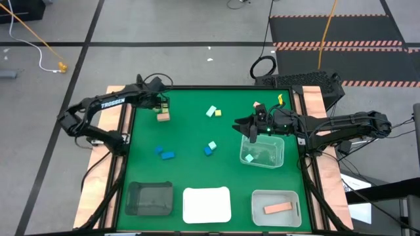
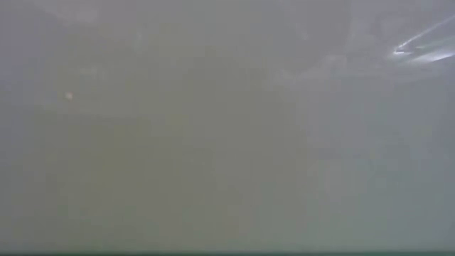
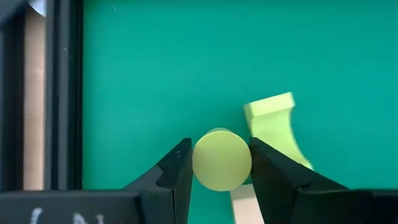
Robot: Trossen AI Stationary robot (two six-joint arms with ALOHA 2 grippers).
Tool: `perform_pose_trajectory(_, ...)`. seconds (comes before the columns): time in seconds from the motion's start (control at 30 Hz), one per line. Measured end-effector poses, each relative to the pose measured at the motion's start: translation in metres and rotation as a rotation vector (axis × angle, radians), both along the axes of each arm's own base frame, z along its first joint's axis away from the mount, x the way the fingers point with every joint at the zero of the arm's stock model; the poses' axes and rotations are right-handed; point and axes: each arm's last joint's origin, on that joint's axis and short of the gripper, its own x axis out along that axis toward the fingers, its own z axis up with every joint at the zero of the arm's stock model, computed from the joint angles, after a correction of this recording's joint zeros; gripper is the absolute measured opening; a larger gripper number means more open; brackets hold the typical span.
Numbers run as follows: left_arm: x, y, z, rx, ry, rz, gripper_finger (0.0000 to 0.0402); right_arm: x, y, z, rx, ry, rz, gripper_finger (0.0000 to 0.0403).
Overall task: Sort & place blocks by color
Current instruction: Put the left green block into the black bin
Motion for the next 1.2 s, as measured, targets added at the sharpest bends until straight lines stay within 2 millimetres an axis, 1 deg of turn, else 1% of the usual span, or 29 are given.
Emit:
perform_pose_trajectory(0.17, -0.005, -0.016, 0.026, 0.067, -0.093, -0.027, 0.0132, 0.000, 0.000, 0.000, -0.023, 0.004, 0.004, 0.0231)
perform_pose_trajectory(0.3, -0.004, -0.036, 0.049, 0.109, -0.241, -0.117, 0.0132, 0.000, -0.001, 0.000, -0.053, 0.014, 0.006, 0.0231)
perform_pose_trajectory(0.47, 0.004, -0.069, 0.079, 0.133, -0.517, -0.316, 0.0133, 0.002, -0.007, -0.005, -0.074, 0.044, -0.014, 0.0231)
perform_pose_trajectory(0.57, 0.011, -0.090, 0.096, 0.161, -0.679, -0.412, 0.0132, 0.007, -0.011, -0.011, -0.071, 0.070, -0.029, 0.0231)
perform_pose_trajectory(0.7, 0.021, -0.120, 0.112, 0.153, -0.841, -0.536, 0.0133, 0.017, -0.015, -0.023, -0.055, 0.116, 0.007, 0.0231)
perform_pose_trajectory(0.83, 0.030, -0.152, 0.117, 0.055, -0.940, -0.638, 0.0135, 0.027, -0.016, -0.036, -0.041, 0.151, 0.053, 0.0231)
perform_pose_trajectory(0.97, 0.031, -0.185, 0.116, -0.132, -0.987, -0.710, 0.0132, 0.033, -0.016, -0.046, -0.070, 0.199, 0.067, 0.0231)
perform_pose_trajectory(1.07, 0.029, -0.208, 0.116, -0.271, -1.009, -0.733, 0.0132, 0.035, -0.016, -0.051, -0.111, 0.225, 0.080, 0.0231)
perform_pose_trajectory(1.2, 0.024, -0.237, 0.114, -0.467, -1.003, -0.712, 0.0135, 0.036, -0.017, -0.053, -0.154, 0.238, 0.095, 0.0231)
